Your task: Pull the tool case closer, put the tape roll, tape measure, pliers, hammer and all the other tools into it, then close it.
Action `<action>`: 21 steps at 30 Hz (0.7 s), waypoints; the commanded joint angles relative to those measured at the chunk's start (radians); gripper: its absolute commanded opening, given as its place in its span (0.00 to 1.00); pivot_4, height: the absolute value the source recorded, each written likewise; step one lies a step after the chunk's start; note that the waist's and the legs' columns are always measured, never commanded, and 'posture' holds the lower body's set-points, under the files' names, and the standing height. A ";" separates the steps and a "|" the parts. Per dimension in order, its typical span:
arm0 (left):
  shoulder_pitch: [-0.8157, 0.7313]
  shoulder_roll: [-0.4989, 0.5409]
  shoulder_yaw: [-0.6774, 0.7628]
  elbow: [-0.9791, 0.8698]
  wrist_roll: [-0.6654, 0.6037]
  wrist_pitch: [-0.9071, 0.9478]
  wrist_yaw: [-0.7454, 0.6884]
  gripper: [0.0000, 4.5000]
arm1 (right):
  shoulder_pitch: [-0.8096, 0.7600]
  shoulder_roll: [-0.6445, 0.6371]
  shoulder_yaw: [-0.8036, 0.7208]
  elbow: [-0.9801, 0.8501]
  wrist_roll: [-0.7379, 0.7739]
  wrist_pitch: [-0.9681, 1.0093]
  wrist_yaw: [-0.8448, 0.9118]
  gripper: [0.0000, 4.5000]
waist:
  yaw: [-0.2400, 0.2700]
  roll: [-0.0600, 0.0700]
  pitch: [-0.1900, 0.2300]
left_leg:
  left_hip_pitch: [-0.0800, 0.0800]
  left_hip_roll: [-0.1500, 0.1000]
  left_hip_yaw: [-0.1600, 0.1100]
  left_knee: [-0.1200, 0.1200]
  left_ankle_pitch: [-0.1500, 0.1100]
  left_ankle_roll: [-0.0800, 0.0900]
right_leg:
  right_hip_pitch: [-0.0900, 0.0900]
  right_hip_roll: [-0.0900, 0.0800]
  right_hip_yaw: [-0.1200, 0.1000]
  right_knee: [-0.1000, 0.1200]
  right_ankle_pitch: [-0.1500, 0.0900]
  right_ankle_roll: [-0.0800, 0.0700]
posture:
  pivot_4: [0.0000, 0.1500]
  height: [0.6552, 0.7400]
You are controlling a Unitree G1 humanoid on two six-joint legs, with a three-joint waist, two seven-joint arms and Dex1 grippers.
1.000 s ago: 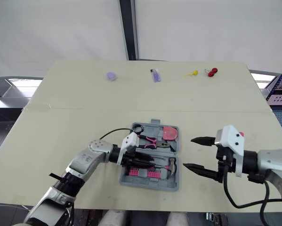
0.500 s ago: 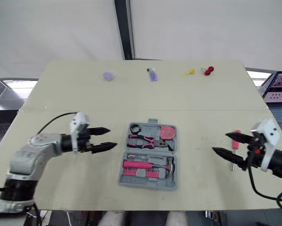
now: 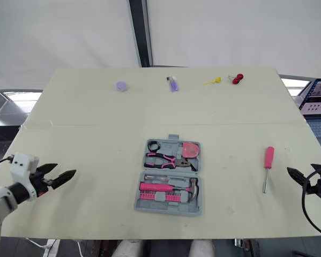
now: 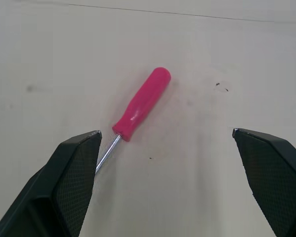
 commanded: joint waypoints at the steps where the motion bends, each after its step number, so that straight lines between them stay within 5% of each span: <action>1: 0.011 -0.016 0.074 0.011 -0.006 -0.037 0.062 0.99 | 0.000 0.015 -0.046 -0.017 0.001 -0.017 -0.051 1.00 | 0.001 0.000 0.000 | 0.000 0.000 0.000 0.000 0.000 0.000 | 0.000 0.000 0.000 0.000 0.000 0.000 | 1.00 1.00; 12: -0.023 -0.025 0.023 -0.058 -0.043 0.009 0.081 0.99 | 0.030 0.063 -0.068 -0.086 0.022 0.006 -0.120 1.00 | 0.000 0.001 0.000 | 0.000 0.000 0.000 0.000 0.000 0.000 | 0.000 0.000 0.000 0.000 0.000 0.000 | 1.00 1.00; 21: -0.291 -0.026 -0.313 -0.173 -0.101 0.068 -0.072 0.99 | 0.051 0.247 0.012 -0.413 0.049 0.188 -0.327 1.00 | 0.001 0.002 0.000 | 0.000 0.000 0.000 0.000 0.000 -0.001 | 0.000 0.000 0.001 0.001 0.000 0.000 | 1.00 1.00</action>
